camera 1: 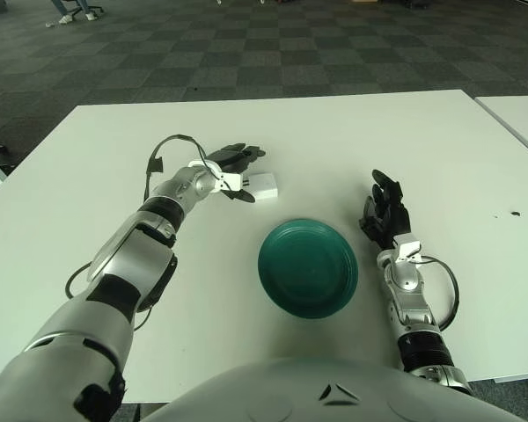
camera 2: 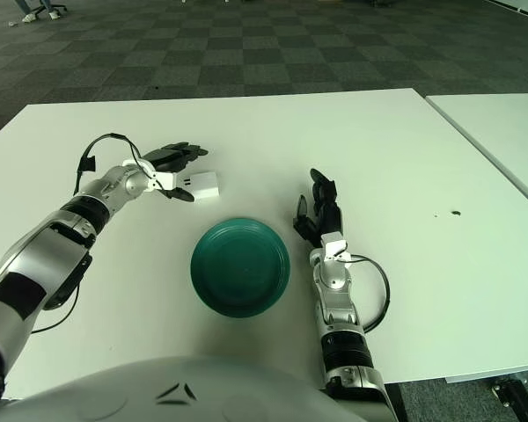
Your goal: Put the charger into the plate.
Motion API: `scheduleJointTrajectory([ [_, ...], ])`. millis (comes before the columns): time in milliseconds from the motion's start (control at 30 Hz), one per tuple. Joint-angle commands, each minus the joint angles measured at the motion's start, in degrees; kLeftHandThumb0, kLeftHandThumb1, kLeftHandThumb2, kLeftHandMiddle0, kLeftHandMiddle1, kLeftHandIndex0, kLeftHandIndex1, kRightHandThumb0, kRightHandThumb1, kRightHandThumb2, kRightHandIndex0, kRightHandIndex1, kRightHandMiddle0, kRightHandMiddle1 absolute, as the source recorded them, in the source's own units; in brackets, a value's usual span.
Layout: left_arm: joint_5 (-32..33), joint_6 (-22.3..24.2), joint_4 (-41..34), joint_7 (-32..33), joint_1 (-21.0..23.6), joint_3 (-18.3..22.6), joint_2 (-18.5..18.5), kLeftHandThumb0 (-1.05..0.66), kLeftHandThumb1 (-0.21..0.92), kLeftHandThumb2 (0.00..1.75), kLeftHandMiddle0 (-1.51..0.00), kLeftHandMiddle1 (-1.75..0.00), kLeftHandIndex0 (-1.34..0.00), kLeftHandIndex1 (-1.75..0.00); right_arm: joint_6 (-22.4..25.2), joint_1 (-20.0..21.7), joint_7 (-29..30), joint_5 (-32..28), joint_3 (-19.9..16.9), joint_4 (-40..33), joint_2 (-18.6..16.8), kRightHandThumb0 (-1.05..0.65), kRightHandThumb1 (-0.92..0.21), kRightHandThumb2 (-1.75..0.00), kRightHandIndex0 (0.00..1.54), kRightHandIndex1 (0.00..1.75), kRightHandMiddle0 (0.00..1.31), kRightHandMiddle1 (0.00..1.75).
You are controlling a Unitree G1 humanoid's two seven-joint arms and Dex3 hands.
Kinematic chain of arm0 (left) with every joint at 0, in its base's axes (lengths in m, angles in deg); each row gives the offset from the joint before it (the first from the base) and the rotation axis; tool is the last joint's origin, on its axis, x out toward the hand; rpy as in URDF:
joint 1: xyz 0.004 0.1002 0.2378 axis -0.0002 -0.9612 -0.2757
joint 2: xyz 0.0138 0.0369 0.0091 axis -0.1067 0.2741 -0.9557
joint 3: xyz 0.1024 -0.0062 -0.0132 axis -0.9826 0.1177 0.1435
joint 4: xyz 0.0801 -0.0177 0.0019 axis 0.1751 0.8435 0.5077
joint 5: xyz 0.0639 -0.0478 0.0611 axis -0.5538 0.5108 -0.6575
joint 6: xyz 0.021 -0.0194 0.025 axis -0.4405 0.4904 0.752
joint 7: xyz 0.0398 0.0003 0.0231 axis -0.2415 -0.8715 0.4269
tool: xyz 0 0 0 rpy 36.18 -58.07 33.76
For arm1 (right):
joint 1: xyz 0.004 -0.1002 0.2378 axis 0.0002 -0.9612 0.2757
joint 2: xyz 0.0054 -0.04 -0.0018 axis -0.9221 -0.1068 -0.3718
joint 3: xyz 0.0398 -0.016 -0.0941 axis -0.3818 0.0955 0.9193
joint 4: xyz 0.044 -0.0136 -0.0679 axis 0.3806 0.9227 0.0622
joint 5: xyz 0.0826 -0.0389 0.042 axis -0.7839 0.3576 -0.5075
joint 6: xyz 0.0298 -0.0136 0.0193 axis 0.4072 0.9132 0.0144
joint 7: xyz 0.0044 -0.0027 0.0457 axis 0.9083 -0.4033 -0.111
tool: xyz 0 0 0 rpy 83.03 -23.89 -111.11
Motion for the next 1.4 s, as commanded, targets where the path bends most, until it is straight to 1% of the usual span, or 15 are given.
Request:
scheduleJointTrajectory([
  [0, 2.45, -0.21, 0.91, -3.85, 1.55, 1.22, -0.05, -1.05, 0.92, 0.29, -0.09, -0.03, 0.00, -0.64, 4.12, -5.29, 0.08, -0.02, 1.04, 7.23, -2.37, -0.70, -0.92, -0.82, 0.14, 0.00, 0.00, 0.52],
  [233, 5.84, 0.34, 0.72, -8.38, 1.79, 2.71, 0.42, -1.03, 0.92, 0.36, -0.13, -0.03, 0.00, -0.63, 4.13, -5.15, 0.02, -0.23, 1.01, 7.73, -2.54, -0.71, -0.92, -0.82, 0.14, 0.00, 0.00, 0.52],
  [367, 6.13, 0.24, 0.64, -9.15, 2.06, 2.56, 0.59, -1.02, 0.92, 0.40, -0.15, -0.03, 0.00, -0.64, 4.02, -4.98, -0.08, -0.33, 1.07, 8.20, -2.68, -0.71, -0.92, -0.82, 0.13, 0.00, 0.00, 0.52],
  [500, 5.29, 0.28, 0.80, -8.31, 2.43, 1.77, 1.05, -1.01, 0.92, 0.42, -0.17, -0.03, 0.00, -0.65, 4.07, -4.94, -0.03, -0.12, 1.25, 8.30, -2.75, -0.71, -0.92, -0.83, 0.13, 0.00, 0.00, 0.52],
  [633, 4.60, 1.28, 1.54, -7.50, 2.98, 1.14, 2.19, -1.01, 0.92, 0.46, -0.18, -0.03, 0.00, -0.65, 4.22, -4.93, 0.16, 0.07, 1.39, 8.26, -2.98, -0.71, -0.92, -0.83, 0.13, 0.00, 0.00, 0.52],
  [867, 4.70, 2.58, 2.73, -7.55, 3.51, 1.05, 3.45, -1.03, 0.92, 0.51, -0.19, -0.03, 0.00, -0.66, 4.21, -4.79, 0.40, 0.22, 1.44, 8.55, -3.32, -0.71, -0.92, -0.82, 0.13, 0.00, 0.00, 0.52],
  [967, 5.02, 4.18, 4.00, -8.39, 4.00, 1.21, 4.87, -1.04, 0.92, 0.59, -0.20, -0.02, 0.00, -0.67, 4.23, -4.73, 0.72, 0.53, 1.58, 8.67, -3.41, -0.71, -0.92, -0.83, 0.13, 0.00, 0.00, 0.52],
  [1167, 4.64, 5.52, 5.05, -8.42, 4.39, 0.93, 5.57, -1.05, 0.92, 0.66, -0.21, -0.02, 0.00, -0.70, 4.32, -4.76, 1.05, 0.74, 1.73, 8.61, -3.63, -0.71, -0.92, -0.84, 0.12, 0.00, 0.00, 0.52],
  [1267, 3.63, 6.41, 5.34, -6.87, 4.39, 0.14, 5.83, -1.05, 0.92, 0.67, -0.22, -0.02, 0.00, -0.73, 4.61, -4.68, 0.90, 0.21, 1.43, 8.78, -3.89, -0.71, -0.92, -0.83, 0.12, 0.00, 0.00, 0.51],
  [1367, 1.91, 7.65, 5.33, -3.89, 4.17, -1.18, 6.06, -1.05, 0.92, 0.68, -0.22, -0.02, -0.01, -0.76, 4.89, -4.51, 0.91, -0.12, 1.20, 9.06, -4.14, -0.71, -0.92, -0.82, 0.11, 0.00, 0.00, 0.50],
])
